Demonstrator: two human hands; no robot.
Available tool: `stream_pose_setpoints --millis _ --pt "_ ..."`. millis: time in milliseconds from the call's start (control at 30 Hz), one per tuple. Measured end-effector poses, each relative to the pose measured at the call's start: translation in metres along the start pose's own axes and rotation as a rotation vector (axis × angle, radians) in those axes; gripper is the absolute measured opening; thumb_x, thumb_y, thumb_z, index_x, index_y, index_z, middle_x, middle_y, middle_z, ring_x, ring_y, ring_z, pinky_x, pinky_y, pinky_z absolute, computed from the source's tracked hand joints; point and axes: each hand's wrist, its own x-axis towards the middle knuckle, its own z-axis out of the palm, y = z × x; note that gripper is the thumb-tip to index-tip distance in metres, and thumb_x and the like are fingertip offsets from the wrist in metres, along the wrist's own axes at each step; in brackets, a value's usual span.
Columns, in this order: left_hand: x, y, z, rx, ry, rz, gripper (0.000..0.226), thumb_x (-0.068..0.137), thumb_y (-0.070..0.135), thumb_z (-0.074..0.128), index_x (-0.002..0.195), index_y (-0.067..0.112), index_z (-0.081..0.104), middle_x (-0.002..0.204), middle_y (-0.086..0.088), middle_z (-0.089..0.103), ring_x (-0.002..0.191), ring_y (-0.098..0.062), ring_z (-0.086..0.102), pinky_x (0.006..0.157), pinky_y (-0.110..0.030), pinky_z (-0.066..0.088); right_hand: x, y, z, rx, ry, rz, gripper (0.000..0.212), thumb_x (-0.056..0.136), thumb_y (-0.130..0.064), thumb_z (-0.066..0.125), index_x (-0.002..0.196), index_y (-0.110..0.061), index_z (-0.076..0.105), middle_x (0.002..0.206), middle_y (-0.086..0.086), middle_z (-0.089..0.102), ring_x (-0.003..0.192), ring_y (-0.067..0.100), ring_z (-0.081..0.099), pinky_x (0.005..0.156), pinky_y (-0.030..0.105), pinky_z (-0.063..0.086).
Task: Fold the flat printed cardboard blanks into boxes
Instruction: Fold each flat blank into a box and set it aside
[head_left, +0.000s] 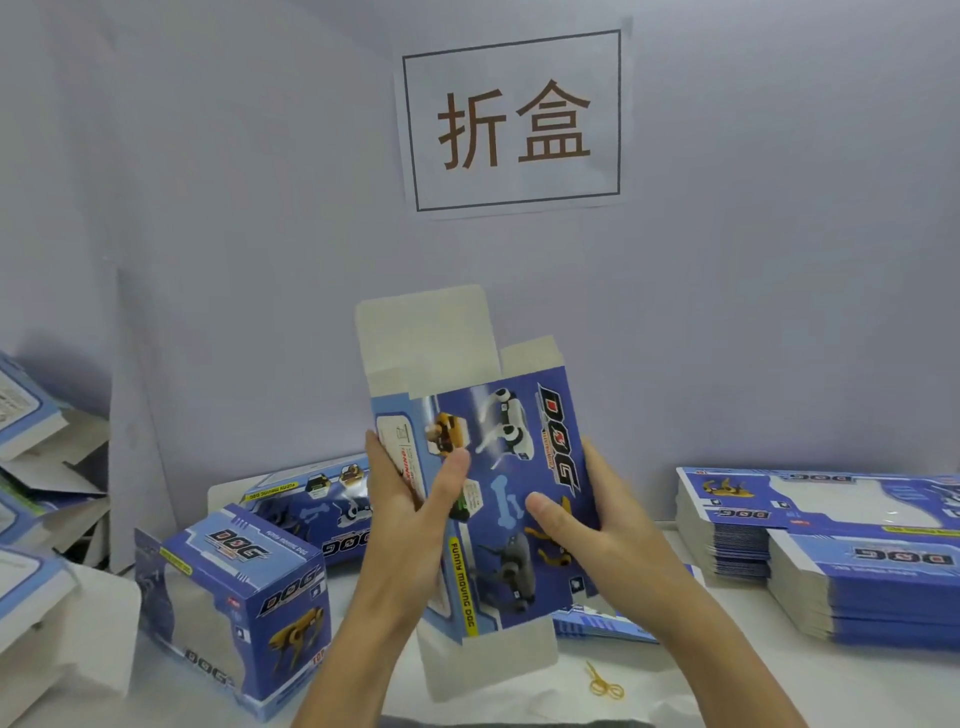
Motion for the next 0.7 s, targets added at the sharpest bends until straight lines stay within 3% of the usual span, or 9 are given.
stream_pose_setpoints --millis 67,133,233,267,333,400,433,567,700 --pt "-0.001 -0.001 0.002 0.051 0.078 0.006 0.095 0.06 0.058 0.072 0.144 0.034 0.035 0.125 0.008 0.063 0.11 -0.015 0.068 0.08 -0.035 0.062 0.0 -0.001 0.005 -0.011 -0.026 -0.017 0.059 0.083 -0.035 0.066 0.137 -0.04 0.043 0.118 -0.015 0.069 0.104 0.013 0.071 0.071 0.025 0.06" --pt "0.0 -0.003 0.0 0.052 0.126 -0.001 0.073 0.063 0.052 0.075 0.129 0.033 0.05 0.104 0.009 0.073 0.092 -0.011 0.074 0.063 -0.024 0.06 0.002 -0.002 0.007 -0.018 -0.035 -0.023 0.056 0.084 -0.042 0.063 0.137 -0.042 0.044 0.12 -0.013 0.069 0.107 0.014 0.07 0.073 0.028 0.061" --pt "-0.001 -0.003 -0.006 0.081 0.046 -0.034 0.052 0.068 0.055 0.07 0.117 0.041 0.061 0.099 0.018 0.073 0.095 -0.003 0.071 0.064 -0.017 0.056 0.004 -0.005 0.006 -0.08 0.018 -0.056 0.056 0.088 -0.048 0.057 0.141 -0.036 0.047 0.124 -0.005 0.069 0.11 0.016 0.069 0.082 0.039 0.061" --pt "-0.002 -0.002 -0.005 0.085 0.007 -0.039 0.045 0.068 0.056 0.069 0.111 0.044 0.065 0.1 0.019 0.073 0.095 0.0 0.07 0.067 -0.016 0.056 0.004 -0.006 0.004 -0.09 0.055 -0.076 0.059 0.088 -0.048 0.056 0.144 -0.037 0.044 0.126 -0.01 0.068 0.113 0.011 0.067 0.087 0.035 0.06" --pt "-0.008 0.0 0.001 0.053 -0.08 -0.057 0.031 0.068 0.053 0.07 0.098 0.05 0.07 0.098 0.019 0.074 0.091 0.001 0.071 0.066 -0.014 0.055 0.003 -0.009 0.0 -0.129 0.148 -0.144 0.068 0.085 -0.056 0.059 0.147 -0.049 0.032 0.129 -0.034 0.058 0.122 -0.011 0.053 0.092 0.014 0.051" --pt "-0.012 -0.001 0.007 0.038 -0.163 -0.073 0.032 0.067 0.054 0.07 0.098 0.05 0.071 0.101 0.017 0.074 0.093 0.0 0.071 0.067 -0.011 0.054 0.0 -0.014 -0.004 -0.163 0.215 -0.207 0.072 0.087 -0.058 0.063 0.146 -0.057 0.022 0.119 -0.056 0.046 0.116 -0.033 0.037 0.081 -0.005 0.039" --pt "-0.014 -0.002 0.009 0.04 -0.203 -0.081 0.033 0.067 0.054 0.071 0.1 0.048 0.071 0.102 0.015 0.075 0.095 -0.002 0.071 0.069 -0.012 0.054 -0.001 -0.016 -0.007 -0.166 0.232 -0.224 0.074 0.087 -0.054 0.062 0.148 -0.055 0.02 0.114 -0.06 0.044 0.111 -0.036 0.037 0.076 -0.007 0.037" --pt "-0.013 -0.001 0.008 0.016 -0.281 -0.113 0.045 0.069 0.05 0.075 0.112 0.037 0.066 0.105 0.014 0.075 0.098 -0.004 0.071 0.074 -0.015 0.055 -0.002 -0.019 -0.014 -0.153 0.236 -0.242 0.071 0.083 -0.046 0.06 0.144 -0.057 0.024 0.108 -0.051 0.056 0.101 -0.02 0.058 0.066 0.001 0.048" --pt "-0.01 0.007 0.009 -0.088 -0.117 -0.09 0.057 0.067 0.056 0.068 0.119 0.031 0.064 0.103 0.013 0.076 0.094 -0.005 0.072 0.066 -0.013 0.055 -0.003 -0.018 0.002 -0.113 0.185 -0.244 0.067 0.085 -0.049 0.063 0.14 -0.065 0.026 0.113 -0.041 0.062 0.104 -0.012 0.062 0.07 0.007 0.052"
